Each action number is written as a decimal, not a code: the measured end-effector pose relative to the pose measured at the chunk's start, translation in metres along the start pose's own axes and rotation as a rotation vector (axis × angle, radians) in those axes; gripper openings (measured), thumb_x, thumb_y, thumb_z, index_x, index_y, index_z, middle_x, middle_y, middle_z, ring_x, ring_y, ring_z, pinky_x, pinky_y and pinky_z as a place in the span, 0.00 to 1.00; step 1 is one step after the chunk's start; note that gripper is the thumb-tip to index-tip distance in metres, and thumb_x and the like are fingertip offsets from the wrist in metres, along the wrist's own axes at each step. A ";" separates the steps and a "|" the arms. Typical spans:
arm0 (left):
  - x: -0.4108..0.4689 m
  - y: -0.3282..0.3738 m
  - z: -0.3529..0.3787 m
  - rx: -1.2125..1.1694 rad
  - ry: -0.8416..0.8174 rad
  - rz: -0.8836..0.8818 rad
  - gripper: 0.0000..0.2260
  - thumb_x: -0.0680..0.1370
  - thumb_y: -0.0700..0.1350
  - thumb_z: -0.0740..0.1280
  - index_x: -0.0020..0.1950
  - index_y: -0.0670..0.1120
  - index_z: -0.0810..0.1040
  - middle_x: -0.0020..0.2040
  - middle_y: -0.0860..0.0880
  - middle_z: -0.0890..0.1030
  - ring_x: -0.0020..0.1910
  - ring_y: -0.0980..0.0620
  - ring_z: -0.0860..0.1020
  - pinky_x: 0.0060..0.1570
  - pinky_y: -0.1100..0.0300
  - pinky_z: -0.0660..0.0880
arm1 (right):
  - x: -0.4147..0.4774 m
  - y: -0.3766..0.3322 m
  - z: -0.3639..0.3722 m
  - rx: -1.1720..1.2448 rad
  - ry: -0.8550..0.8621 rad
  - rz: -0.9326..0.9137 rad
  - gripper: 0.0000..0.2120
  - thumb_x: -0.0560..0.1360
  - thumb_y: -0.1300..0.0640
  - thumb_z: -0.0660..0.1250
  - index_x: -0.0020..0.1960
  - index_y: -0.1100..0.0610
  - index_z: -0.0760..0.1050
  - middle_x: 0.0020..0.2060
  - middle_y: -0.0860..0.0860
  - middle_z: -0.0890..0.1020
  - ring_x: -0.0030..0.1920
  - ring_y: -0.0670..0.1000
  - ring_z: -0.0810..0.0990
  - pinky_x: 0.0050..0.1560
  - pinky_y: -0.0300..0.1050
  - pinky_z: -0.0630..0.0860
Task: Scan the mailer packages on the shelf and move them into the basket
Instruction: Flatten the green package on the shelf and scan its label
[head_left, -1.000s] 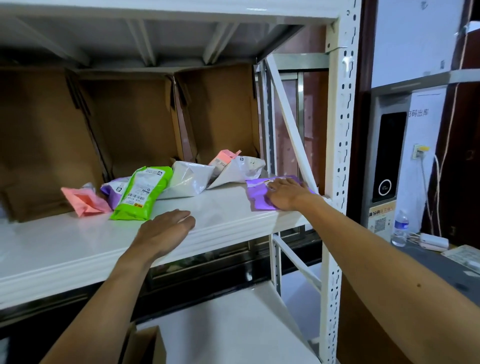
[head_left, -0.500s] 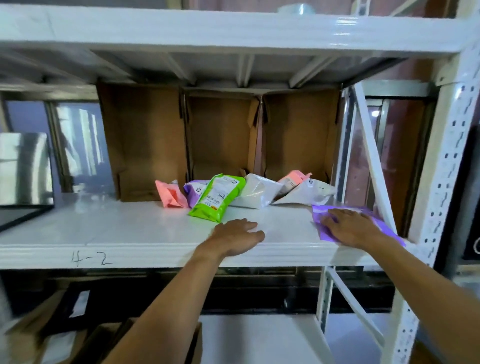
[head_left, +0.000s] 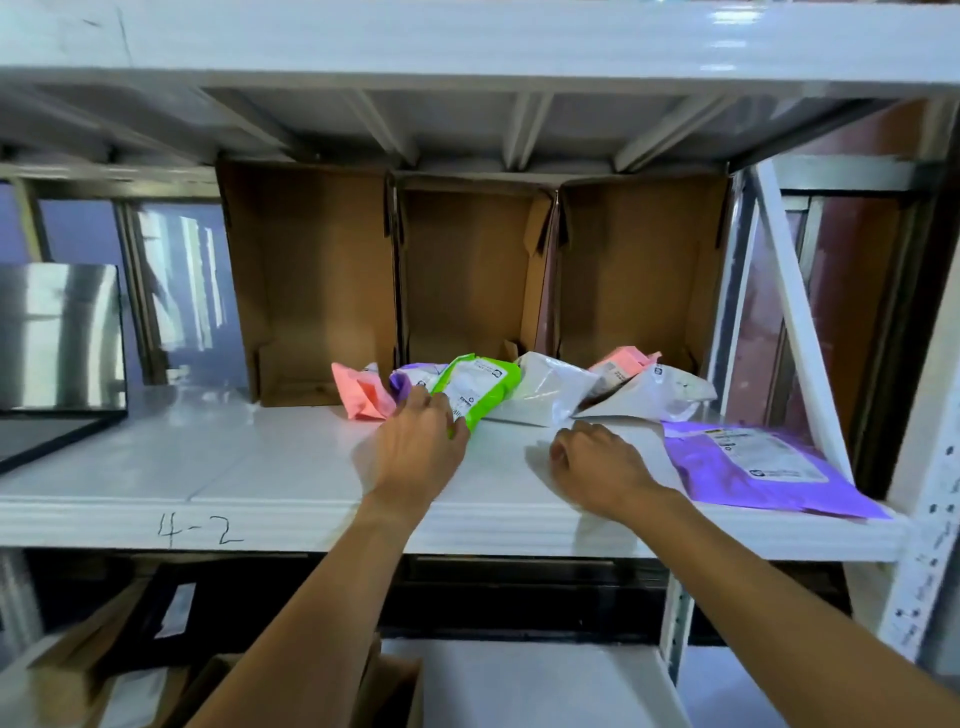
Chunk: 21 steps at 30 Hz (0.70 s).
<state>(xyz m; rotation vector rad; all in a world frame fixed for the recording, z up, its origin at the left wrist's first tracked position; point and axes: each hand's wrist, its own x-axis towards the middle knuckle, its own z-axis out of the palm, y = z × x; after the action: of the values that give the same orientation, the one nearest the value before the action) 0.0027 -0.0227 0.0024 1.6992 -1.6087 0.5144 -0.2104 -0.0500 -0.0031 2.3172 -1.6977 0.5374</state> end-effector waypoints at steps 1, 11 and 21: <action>0.001 -0.002 0.002 0.016 -0.002 -0.029 0.16 0.79 0.53 0.64 0.59 0.44 0.77 0.60 0.44 0.75 0.57 0.43 0.77 0.46 0.51 0.74 | 0.004 -0.010 0.004 0.042 0.002 0.007 0.15 0.80 0.52 0.58 0.59 0.56 0.78 0.58 0.55 0.77 0.61 0.58 0.74 0.58 0.51 0.74; 0.014 -0.010 0.023 -0.063 -0.382 -0.203 0.42 0.74 0.63 0.69 0.79 0.43 0.55 0.73 0.41 0.65 0.72 0.39 0.65 0.67 0.46 0.66 | 0.037 -0.042 0.017 0.275 -0.020 0.051 0.15 0.77 0.49 0.62 0.60 0.53 0.78 0.59 0.53 0.77 0.63 0.58 0.73 0.61 0.50 0.72; 0.019 -0.017 0.019 -0.333 -0.321 -0.227 0.25 0.67 0.51 0.65 0.65 0.53 0.71 0.61 0.47 0.78 0.61 0.42 0.76 0.61 0.48 0.74 | 0.045 -0.027 0.016 1.175 0.041 0.265 0.13 0.73 0.44 0.66 0.55 0.49 0.77 0.50 0.49 0.84 0.50 0.51 0.83 0.56 0.50 0.77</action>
<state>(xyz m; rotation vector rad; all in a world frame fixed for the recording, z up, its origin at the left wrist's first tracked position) 0.0177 -0.0499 -0.0005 1.7343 -1.5831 -0.1406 -0.1697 -0.0872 0.0021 2.6294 -1.9510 2.0662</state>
